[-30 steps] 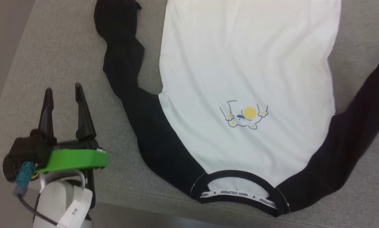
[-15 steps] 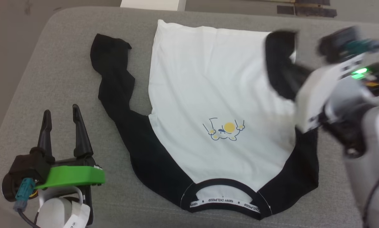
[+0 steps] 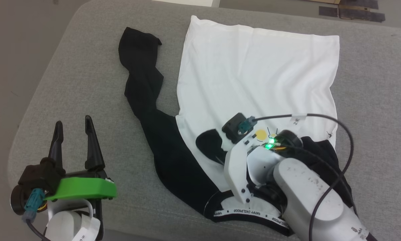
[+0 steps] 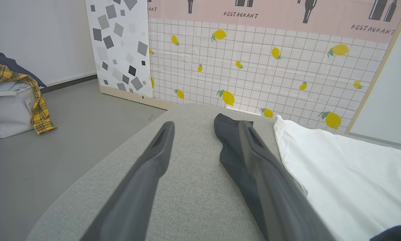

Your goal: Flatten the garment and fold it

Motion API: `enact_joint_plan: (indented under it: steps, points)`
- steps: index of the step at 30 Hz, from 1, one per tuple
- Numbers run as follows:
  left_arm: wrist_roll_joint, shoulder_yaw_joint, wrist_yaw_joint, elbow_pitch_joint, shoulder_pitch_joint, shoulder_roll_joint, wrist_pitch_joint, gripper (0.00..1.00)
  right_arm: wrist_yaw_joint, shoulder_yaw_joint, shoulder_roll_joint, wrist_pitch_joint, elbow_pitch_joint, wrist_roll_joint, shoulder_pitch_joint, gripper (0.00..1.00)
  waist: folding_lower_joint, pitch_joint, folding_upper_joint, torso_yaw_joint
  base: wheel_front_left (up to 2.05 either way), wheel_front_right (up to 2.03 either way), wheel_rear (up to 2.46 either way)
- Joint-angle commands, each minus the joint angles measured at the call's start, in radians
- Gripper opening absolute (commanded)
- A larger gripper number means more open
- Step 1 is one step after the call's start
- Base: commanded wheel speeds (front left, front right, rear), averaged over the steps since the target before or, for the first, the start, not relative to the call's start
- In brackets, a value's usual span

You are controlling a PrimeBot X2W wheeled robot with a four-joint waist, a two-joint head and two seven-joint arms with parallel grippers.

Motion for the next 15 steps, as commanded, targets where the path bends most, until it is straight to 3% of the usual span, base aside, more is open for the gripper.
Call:
enact_joint_plan:
  steps: [1, 2, 3, 4, 9, 15]
  points:
    - [-0.001, -0.002, -0.002, 0.004, 0.006, -0.005, -0.004, 1.0, -0.002, 0.005, 0.006, -0.022, 0.029, 0.005, -0.007, 0.0, 0.0001, 0.002, 0.0, 0.003, 0.0, 0.0, 0.0]
    - [-0.002, -0.003, -0.002, 0.008, 0.006, -0.005, -0.004, 1.0, -0.002, 0.014, 0.011, -0.036, 0.05, 0.005, -0.01, 0.1, 0.0001, 0.002, 0.0, 0.003, 0.0, 0.0, 0.0]
    - [-0.003, -0.004, -0.002, 0.01, 0.007, -0.005, -0.004, 1.0, -0.002, 0.018, 0.014, -0.048, 0.063, 0.009, -0.013, 0.49, 0.0001, 0.001, 0.0, 0.002, 0.0, 0.0, 0.0]
    - [-0.004, -0.004, -0.001, 0.012, 0.008, -0.006, -0.004, 1.0, -0.002, 0.017, 0.019, -0.064, 0.073, 0.022, -0.017, 1.0, 0.0001, 0.001, 0.0, 0.001, 0.0, 0.0, 0.0]
    - [-0.003, 0.005, 0.001, 0.02, 0.017, -0.004, -0.004, 1.0, -0.002, -0.02, 0.03, -0.121, 0.027, 0.125, -0.057, 1.0, 0.0001, -0.013, 0.0, -0.028, 0.0, 0.0, 0.0]
    - [-0.001, 0.011, 0.002, 0.025, 0.025, 0.001, -0.004, 1.0, -0.002, -0.227, 0.009, -0.202, -0.082, 0.157, -0.089, 1.0, 0.0001, -0.042, 0.0, -0.066, 0.0, 0.0, 0.0]
